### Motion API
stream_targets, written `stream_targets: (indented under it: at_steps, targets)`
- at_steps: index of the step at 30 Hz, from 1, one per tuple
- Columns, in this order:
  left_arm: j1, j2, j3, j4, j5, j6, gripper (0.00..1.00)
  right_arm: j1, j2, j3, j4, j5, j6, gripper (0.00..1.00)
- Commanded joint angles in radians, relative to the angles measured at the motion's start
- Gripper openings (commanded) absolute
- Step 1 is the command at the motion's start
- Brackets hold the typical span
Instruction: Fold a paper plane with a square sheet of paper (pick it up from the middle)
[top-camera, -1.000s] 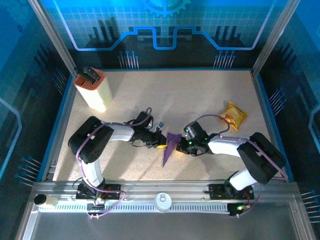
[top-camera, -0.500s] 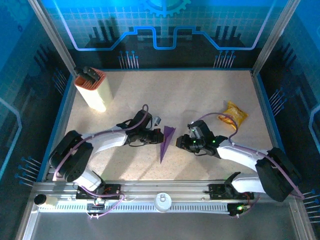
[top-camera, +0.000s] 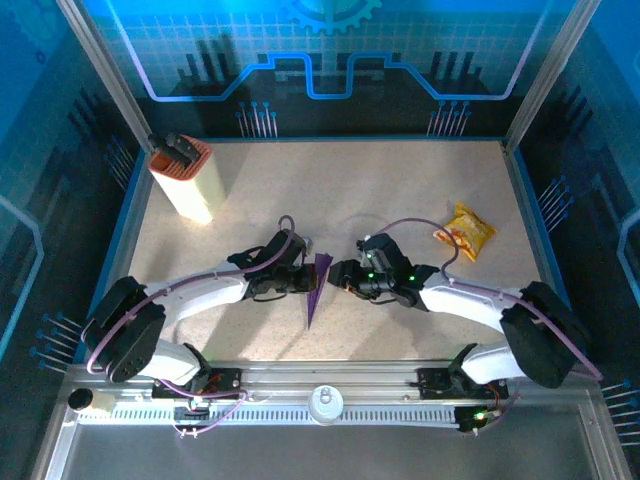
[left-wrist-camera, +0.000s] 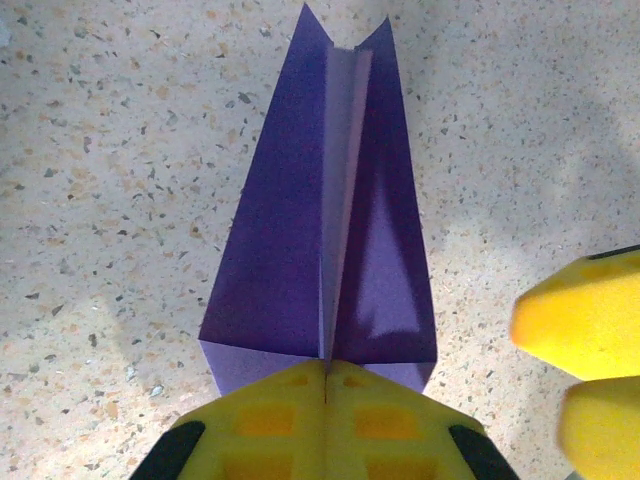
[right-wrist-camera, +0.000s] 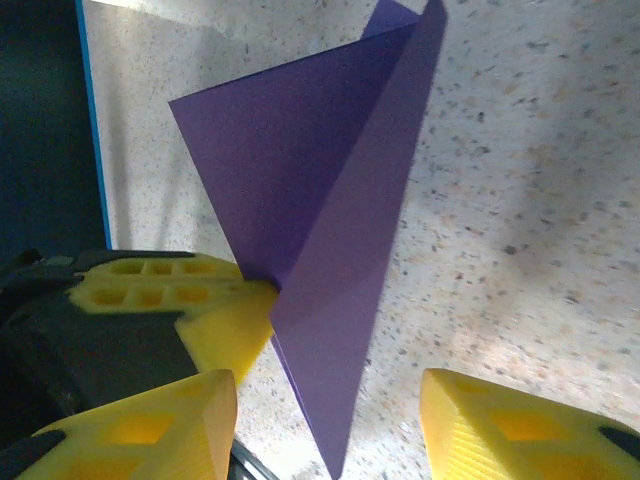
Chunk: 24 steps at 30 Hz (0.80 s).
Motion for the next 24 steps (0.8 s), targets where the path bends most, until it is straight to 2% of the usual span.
stream_targets:
  at_steps: [1,7,18,20,24]
  targets:
    - [-0.006,0.005,-0.001,-0.043,-0.032,0.007,0.04,0.018,0.078,0.029,0.093,-0.017,0.072,0.52]
    - [-0.007,0.007,-0.001,-0.047,-0.030,0.015,0.04,0.028,0.156,0.075,0.105,-0.029,0.081,0.52]
    - [-0.010,0.020,-0.007,-0.046,-0.026,0.019,0.04,0.033,0.182,0.091,0.087,-0.029,0.084,0.52]
    - [-0.010,0.017,-0.008,-0.046,-0.026,0.019,0.04,0.033,0.201,0.099,0.071,-0.036,0.076,0.49]
    - [-0.010,0.015,-0.005,-0.052,-0.038,0.016,0.05,0.032,0.239,0.116,0.013,-0.041,0.044,0.37]
